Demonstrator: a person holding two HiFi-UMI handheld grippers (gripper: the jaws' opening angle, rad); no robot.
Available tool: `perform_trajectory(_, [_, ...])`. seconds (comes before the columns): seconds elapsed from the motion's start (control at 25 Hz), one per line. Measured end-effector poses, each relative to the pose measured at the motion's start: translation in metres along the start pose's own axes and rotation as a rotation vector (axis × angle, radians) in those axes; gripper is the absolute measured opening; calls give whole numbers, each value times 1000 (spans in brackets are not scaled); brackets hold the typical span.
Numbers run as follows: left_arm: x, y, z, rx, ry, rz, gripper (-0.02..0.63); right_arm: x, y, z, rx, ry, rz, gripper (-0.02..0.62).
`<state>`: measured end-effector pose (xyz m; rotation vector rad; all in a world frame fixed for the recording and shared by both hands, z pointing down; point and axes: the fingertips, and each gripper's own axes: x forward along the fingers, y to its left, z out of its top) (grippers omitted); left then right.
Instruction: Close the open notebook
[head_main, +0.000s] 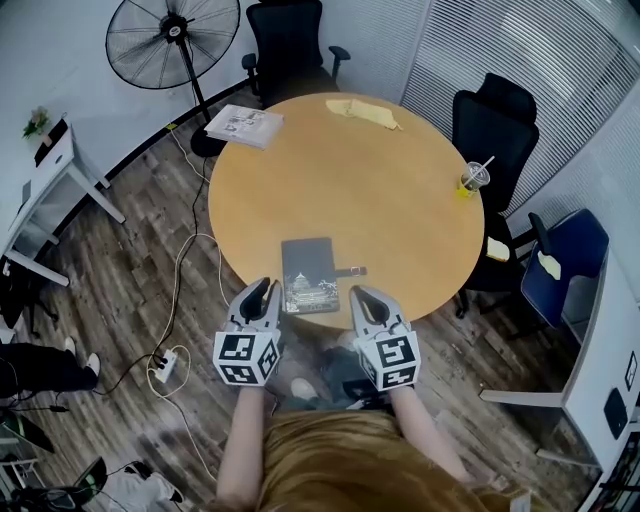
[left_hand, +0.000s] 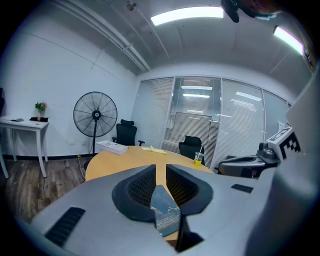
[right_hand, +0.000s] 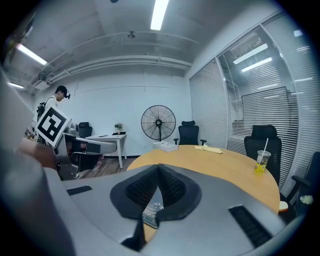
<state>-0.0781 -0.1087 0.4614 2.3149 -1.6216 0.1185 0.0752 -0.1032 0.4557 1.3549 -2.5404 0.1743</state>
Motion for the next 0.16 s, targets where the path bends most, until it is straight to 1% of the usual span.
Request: perform_trajectory(0.16, [1,1,-1,-3,3,1,83,1,-2,-1,8,-3,1,12])
